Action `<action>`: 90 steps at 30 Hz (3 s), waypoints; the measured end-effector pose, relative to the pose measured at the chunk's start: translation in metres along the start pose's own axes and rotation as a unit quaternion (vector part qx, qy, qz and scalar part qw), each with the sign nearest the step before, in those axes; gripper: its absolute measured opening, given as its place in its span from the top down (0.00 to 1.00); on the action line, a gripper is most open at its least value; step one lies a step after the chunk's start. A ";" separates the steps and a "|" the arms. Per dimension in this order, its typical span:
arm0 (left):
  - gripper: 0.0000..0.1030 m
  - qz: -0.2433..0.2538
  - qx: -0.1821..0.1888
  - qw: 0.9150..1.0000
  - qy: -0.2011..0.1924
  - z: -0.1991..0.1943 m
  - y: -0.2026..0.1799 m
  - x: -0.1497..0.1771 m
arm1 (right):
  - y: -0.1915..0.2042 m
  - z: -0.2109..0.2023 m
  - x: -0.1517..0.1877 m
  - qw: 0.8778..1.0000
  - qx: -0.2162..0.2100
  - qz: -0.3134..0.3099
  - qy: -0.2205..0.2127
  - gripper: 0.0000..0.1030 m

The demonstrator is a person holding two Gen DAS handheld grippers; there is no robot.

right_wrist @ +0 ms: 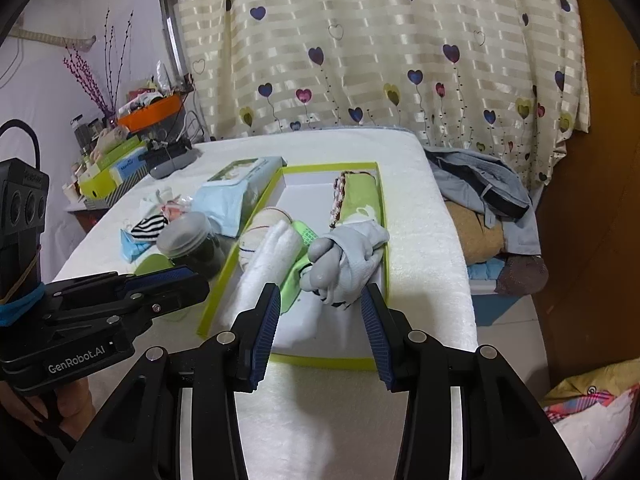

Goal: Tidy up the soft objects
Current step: 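Open both tools to release the towel and glove in the box, then withdraw both open tools from the box back toward the pile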

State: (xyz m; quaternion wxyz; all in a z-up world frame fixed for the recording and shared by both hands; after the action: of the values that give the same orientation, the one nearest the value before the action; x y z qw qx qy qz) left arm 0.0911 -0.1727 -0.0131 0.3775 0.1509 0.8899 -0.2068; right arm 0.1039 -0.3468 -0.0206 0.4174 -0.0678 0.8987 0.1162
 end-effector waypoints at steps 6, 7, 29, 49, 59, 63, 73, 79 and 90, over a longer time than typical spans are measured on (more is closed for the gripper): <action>0.82 0.005 0.003 1.000 -0.018 -0.022 -0.003 0.000 | 0.013 -0.014 -0.001 1.000 0.004 -0.007 -0.013 0.58; 0.81 0.005 0.003 1.000 -0.021 -0.024 -0.003 0.000 | 0.016 -0.017 -0.002 1.000 0.002 -0.008 -0.016 0.58; 0.79 -0.012 -0.006 0.999 -0.049 -0.066 0.028 0.008 | 0.062 -0.028 -0.006 0.999 -0.011 -0.043 -0.023 0.58; 0.70 -0.050 -0.035 0.996 -0.059 -0.080 0.074 0.014 | 0.105 -0.014 -0.008 0.996 -0.042 -0.081 -0.015 0.57; 0.70 -0.068 -0.052 0.995 -0.060 -0.083 0.092 0.016 | 0.121 -0.006 -0.010 0.994 -0.064 -0.091 -0.015 0.57; 0.69 -0.075 -0.057 0.994 -0.061 -0.086 0.101 0.018 | 0.128 -0.004 -0.011 0.993 -0.070 -0.095 -0.018 0.57; 0.67 -0.088 -0.066 0.992 -0.061 -0.088 0.116 0.021 | 0.139 0.003 -0.012 0.991 -0.075 -0.107 -0.014 0.47; 0.67 -0.094 -0.069 0.991 -0.060 -0.089 0.125 0.022 | 0.150 0.008 -0.011 0.990 -0.080 -0.116 -0.005 0.47; 0.67 -0.115 -0.083 0.988 -0.060 -0.092 0.149 0.027 | 0.170 0.022 -0.012 0.987 -0.094 -0.128 0.009 0.47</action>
State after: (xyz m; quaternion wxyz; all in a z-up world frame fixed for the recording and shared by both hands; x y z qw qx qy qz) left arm 0.0808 0.0041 -0.0129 0.4146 0.0029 0.8914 -0.1832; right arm 0.0904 -0.1770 0.0005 0.4127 -0.2225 0.8712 0.1455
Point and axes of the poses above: each gripper's, at about its wrist camera, not at the fingertips, and z roughly the way its jaws point, y to its left, x to its underside, the point moved 6 cm from there along z, roughly the way its jaws point
